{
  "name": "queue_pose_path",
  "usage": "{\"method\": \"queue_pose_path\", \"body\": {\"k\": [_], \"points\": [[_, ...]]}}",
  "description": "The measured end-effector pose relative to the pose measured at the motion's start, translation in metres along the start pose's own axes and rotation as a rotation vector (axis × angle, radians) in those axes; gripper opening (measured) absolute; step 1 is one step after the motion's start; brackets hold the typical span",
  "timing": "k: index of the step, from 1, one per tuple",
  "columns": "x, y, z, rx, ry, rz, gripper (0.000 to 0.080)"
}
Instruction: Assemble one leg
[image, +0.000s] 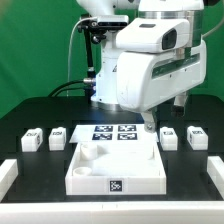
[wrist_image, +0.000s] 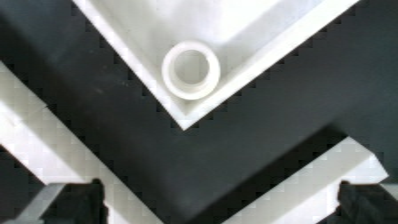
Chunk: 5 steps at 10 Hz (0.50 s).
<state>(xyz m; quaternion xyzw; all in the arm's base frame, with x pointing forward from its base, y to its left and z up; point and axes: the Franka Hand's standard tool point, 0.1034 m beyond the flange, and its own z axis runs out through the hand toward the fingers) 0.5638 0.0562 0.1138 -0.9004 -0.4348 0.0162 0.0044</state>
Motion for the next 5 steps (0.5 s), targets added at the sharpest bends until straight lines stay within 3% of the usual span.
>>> {"method": "queue_pose_path", "body": {"k": [5], "points": [[-0.0002, -0.0003, 0.001, 0.002, -0.001, 0.0, 0.065]]}}
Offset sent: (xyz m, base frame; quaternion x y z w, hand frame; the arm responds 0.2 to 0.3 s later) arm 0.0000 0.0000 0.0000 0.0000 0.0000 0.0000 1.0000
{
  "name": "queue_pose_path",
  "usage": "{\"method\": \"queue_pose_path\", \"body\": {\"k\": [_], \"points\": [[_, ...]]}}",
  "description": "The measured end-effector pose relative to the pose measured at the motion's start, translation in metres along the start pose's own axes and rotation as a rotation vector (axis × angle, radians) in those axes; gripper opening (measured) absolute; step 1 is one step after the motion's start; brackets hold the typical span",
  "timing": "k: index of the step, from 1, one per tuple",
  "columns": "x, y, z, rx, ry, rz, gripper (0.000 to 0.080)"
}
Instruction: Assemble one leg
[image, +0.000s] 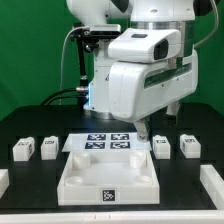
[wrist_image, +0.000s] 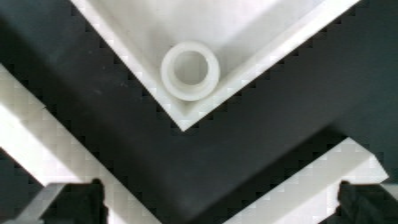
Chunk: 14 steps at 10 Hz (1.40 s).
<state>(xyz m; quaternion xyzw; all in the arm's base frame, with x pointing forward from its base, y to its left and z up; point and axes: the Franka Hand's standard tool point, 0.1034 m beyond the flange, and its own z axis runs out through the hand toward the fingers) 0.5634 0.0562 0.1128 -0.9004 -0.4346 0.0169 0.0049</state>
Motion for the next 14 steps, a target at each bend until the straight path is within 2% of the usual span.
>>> {"method": "queue_pose_path", "body": {"k": [8, 9, 10, 11, 14], "points": [[-0.002, -0.002, 0.001, 0.0, 0.001, -0.033, 0.065], [-0.013, -0.014, 0.005, 0.002, -0.004, -0.054, 0.065], [-0.028, -0.032, 0.011, -0.004, -0.003, -0.178, 0.065], [-0.048, -0.05, 0.019, -0.007, -0.002, -0.316, 0.065], [-0.116, -0.073, 0.057, 0.016, 0.002, -0.679, 0.065]]}}
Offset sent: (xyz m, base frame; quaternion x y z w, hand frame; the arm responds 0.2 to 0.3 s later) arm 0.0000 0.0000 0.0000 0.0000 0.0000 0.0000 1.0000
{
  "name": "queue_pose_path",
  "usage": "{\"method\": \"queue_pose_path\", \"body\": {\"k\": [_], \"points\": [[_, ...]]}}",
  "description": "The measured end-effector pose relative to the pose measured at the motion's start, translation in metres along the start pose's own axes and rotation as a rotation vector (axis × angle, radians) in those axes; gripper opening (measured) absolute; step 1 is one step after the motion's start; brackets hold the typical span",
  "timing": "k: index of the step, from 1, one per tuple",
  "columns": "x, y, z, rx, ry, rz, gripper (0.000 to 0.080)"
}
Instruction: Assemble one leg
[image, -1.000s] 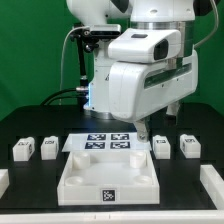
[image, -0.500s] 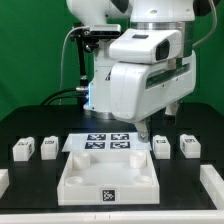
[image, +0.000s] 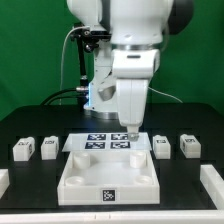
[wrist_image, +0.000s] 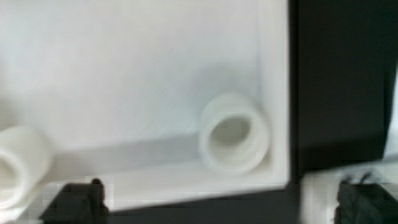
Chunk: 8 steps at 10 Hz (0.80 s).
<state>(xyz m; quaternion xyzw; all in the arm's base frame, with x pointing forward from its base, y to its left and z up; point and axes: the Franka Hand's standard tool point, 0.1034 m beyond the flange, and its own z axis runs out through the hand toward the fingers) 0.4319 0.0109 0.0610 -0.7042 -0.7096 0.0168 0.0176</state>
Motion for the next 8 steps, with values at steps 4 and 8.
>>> {"method": "queue_pose_path", "body": {"k": [4, 8], "points": [[-0.029, -0.023, 0.038, 0.033, 0.023, -0.017, 0.065], [-0.027, -0.026, 0.055, 0.046, 0.031, -0.007, 0.065]]}}
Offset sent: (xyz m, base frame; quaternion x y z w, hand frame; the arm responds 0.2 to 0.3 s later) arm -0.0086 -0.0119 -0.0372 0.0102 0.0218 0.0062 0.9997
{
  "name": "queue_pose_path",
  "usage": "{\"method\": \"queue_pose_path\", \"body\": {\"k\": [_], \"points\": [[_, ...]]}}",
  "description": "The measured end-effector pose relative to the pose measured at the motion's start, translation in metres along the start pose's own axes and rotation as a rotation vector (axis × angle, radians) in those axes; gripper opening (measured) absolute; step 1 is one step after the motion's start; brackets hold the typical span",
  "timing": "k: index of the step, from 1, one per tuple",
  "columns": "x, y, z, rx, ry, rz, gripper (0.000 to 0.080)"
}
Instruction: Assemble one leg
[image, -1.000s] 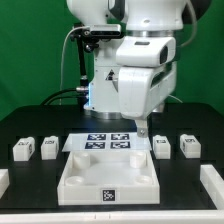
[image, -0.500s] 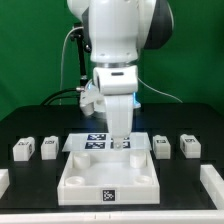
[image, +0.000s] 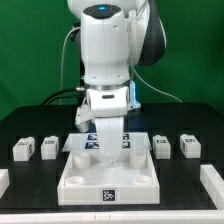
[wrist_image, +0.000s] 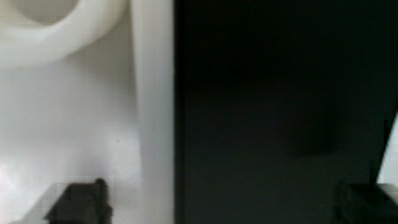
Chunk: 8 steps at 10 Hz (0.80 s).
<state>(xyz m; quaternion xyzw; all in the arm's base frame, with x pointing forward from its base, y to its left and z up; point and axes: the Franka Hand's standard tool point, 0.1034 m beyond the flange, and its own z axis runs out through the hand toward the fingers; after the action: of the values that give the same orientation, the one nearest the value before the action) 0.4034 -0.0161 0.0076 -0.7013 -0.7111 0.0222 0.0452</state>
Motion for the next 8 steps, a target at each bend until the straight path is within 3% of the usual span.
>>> {"method": "queue_pose_path", "body": {"k": [1, 2, 4, 5, 6, 8], "points": [[0.0, -0.0001, 0.0001, 0.0, 0.0, 0.0, 0.0513], [0.0, -0.0001, 0.0001, 0.0, 0.0, 0.0, 0.0513], [-0.0001, -0.0001, 0.0002, 0.0, 0.0, 0.0, 0.0239], [-0.0001, -0.0002, 0.0002, 0.001, 0.0, 0.0, 0.0239], [-0.0006, 0.001, -0.0008, -0.004, 0.0, 0.001, 0.007], [-0.0007, 0.0022, -0.0014, -0.01, -0.001, 0.001, 0.0063]]}}
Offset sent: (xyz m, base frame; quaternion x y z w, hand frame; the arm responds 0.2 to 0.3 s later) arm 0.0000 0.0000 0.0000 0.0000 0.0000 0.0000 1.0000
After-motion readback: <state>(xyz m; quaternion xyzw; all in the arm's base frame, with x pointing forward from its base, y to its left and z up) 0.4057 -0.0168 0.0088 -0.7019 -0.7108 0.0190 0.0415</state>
